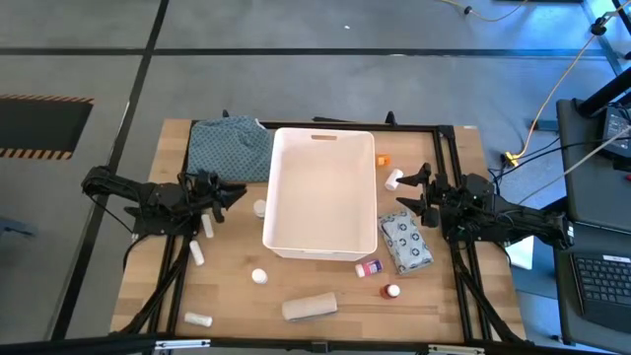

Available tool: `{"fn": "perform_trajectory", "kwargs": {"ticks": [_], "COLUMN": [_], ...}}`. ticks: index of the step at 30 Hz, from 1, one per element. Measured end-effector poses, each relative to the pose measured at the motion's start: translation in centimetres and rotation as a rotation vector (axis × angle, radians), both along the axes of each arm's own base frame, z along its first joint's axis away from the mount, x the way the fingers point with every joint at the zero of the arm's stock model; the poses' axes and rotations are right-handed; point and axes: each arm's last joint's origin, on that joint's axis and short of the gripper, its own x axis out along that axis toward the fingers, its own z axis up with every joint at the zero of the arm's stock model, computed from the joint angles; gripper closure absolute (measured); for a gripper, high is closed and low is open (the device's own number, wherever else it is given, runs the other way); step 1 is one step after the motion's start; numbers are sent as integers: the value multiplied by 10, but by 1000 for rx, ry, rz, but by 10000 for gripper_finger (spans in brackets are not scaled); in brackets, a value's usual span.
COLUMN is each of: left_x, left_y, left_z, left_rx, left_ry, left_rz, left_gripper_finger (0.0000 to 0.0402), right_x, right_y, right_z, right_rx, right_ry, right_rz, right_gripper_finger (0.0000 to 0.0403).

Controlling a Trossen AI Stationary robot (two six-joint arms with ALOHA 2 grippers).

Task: Pick & place medical supplies in basket/bin
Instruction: Put the top left white medicine bottle into the white bin

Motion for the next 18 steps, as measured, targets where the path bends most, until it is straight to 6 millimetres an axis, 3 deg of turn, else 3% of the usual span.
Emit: {"fn": "perform_trajectory", "kwargs": {"ticks": [18], "left_x": [-1], "left_y": [1], "left_z": [0], "left_rx": [32], "left_ry": [13], "left_rz": [53], "left_gripper_finger": [300], "right_x": [0], "right_y": [0], "right_z": [0], "right_rx": [-1], "right_ry": [0], "right_rz": [0], "right_gripper_finger": [104]}}
